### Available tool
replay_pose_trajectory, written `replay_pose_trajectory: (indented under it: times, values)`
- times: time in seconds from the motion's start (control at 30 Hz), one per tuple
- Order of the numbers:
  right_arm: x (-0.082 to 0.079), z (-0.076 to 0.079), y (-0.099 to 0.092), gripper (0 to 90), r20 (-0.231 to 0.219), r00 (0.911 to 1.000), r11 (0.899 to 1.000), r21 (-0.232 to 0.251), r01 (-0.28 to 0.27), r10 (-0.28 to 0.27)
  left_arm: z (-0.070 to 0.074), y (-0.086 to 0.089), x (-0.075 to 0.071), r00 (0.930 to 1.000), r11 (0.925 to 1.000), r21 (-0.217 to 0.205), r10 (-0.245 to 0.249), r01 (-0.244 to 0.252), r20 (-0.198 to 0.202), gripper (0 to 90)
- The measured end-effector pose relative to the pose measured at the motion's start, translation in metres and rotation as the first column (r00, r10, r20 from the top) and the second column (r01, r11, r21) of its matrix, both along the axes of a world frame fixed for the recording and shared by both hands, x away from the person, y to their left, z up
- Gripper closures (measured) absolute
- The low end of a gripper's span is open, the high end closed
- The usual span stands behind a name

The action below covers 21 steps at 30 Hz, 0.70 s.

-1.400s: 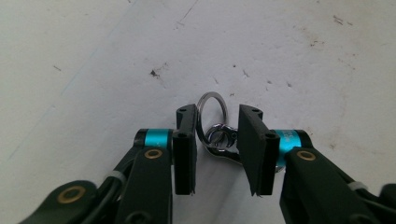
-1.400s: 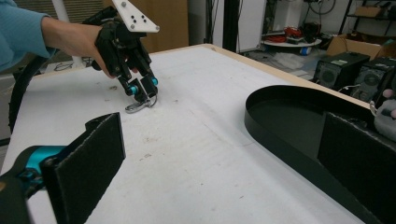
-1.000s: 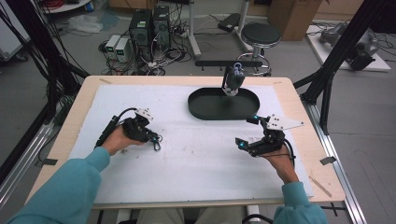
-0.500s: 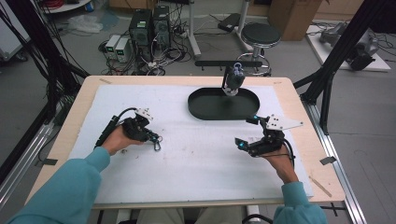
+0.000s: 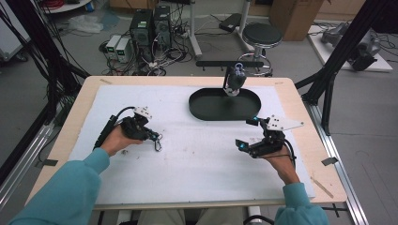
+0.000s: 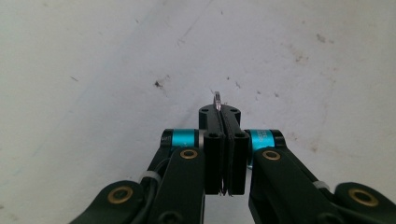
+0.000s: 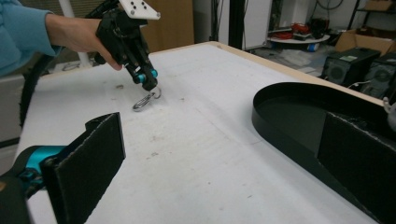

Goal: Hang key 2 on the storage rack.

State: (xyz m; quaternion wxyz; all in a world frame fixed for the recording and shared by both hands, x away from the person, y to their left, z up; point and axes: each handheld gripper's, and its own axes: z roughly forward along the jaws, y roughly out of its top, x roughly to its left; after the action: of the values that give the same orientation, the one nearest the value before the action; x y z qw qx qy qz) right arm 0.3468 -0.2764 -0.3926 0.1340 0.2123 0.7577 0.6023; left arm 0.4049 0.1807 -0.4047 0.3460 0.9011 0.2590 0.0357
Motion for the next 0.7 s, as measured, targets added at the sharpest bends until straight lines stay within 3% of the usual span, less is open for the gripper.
replay_pose_trajectory:
  times: [0.3,0.47,0.7]
  values:
    - [0.001,0.004,0.001,0.8,-0.031,0.9993,0.999,0.030,-0.021,0.022,0.022,0.007,-0.005,0.9986,0.9951,-0.098,0.016,-0.011,0.050,88.1]
    - [0.001,0.010,0.006,0.8,-0.022,0.9988,0.999,0.024,-0.044,0.044,0.036,0.003,-0.009,0.9975,0.9882,-0.151,-0.012,0.022,0.069,88.1]
    - [0.004,0.021,0.017,0.8,-0.008,0.9963,0.996,0.007,-0.086,0.086,0.056,-0.013,-0.017,0.9920,0.9655,-0.244,-0.066,0.091,0.107,88.1]
